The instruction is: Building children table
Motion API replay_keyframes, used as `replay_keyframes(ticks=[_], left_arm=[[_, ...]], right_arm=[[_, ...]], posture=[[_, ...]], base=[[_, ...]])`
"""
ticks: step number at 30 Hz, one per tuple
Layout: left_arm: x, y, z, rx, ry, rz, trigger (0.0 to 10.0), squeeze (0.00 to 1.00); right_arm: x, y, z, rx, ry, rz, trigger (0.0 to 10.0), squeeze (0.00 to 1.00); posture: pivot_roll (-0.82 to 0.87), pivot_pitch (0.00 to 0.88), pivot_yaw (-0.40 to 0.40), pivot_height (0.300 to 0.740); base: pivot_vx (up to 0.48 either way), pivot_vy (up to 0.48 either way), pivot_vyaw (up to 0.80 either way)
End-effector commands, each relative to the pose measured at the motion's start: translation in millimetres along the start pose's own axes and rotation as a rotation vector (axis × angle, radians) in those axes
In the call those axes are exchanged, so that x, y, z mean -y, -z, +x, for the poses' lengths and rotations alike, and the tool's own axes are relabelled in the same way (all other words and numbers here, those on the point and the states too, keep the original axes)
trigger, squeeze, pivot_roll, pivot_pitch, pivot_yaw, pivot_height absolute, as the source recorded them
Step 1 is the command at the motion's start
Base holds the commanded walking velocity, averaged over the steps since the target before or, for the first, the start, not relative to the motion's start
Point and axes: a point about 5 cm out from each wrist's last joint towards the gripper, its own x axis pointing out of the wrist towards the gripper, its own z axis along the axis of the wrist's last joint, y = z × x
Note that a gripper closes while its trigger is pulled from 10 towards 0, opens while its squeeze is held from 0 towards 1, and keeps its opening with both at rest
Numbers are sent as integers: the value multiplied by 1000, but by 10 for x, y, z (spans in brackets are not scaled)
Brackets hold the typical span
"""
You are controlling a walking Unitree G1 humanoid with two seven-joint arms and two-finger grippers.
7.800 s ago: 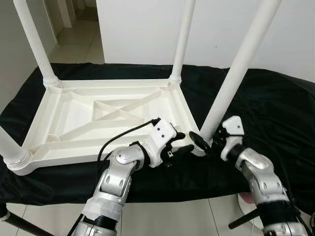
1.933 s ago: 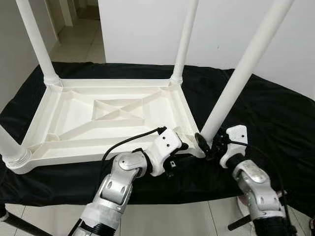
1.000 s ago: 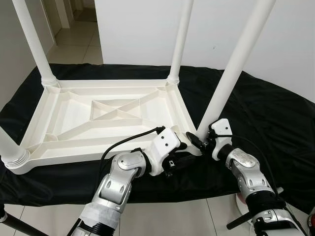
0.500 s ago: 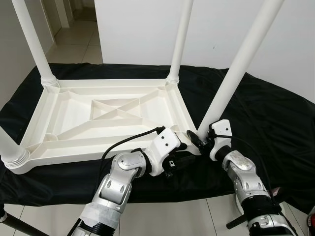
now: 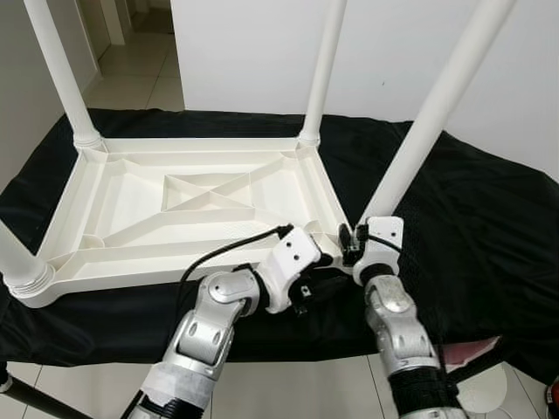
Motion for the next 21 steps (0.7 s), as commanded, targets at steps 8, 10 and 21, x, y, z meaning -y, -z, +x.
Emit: replay_keyframes(ticks=[8, 10, 21], left_arm=[[-23, 12, 23, -9, -110, -5, 10000, 0], [-23, 12, 22, -8, -111, -6, 10000, 0], [-18, 3, 34, -5, -103, -7, 10000, 0]], right_arm=[[-109, 95, -102, -68, -34, 31, 10000, 0], [-121, 81, -114, -57, -53, 43, 10000, 1000], [257, -107, -101, -8, -323, -13, 10000, 0]], posture=[[36, 47, -55, 740], [36, 45, -55, 740], [16, 45, -48, 740]], base=[[0, 0, 0], [0, 0, 0], [0, 0, 0]])
